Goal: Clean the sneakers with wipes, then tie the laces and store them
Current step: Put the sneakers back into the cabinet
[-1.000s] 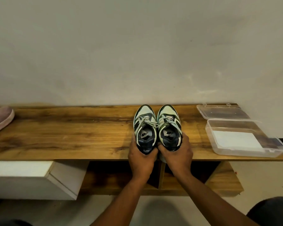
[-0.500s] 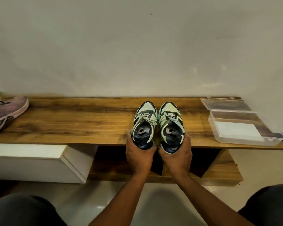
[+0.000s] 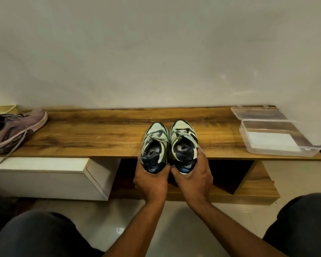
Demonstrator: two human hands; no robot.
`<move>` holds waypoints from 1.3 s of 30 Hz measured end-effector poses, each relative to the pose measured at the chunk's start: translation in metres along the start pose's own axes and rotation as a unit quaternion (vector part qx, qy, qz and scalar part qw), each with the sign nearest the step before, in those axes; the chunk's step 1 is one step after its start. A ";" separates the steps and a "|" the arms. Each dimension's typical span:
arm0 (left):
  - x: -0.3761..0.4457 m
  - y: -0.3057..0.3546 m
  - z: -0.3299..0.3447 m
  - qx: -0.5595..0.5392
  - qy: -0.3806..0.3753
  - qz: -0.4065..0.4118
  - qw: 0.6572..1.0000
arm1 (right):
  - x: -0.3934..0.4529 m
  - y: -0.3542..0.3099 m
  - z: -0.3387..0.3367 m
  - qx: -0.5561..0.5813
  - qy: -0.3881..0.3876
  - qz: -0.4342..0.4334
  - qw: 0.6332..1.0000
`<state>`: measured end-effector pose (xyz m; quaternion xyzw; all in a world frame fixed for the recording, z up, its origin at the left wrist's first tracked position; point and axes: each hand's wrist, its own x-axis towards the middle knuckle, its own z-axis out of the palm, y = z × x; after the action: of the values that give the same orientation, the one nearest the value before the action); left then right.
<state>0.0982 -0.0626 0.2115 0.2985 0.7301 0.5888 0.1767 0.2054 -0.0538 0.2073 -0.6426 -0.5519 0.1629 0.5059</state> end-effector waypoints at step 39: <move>-0.077 -0.025 -0.142 0.135 0.059 -0.058 0.987 | -0.116 -0.047 -0.056 -0.078 -0.125 0.034 0.988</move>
<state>0.0648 -0.2229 0.2146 0.2417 0.8283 0.4897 0.1254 0.1840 -0.1872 0.2299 -0.6732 -0.5998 0.2151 0.3752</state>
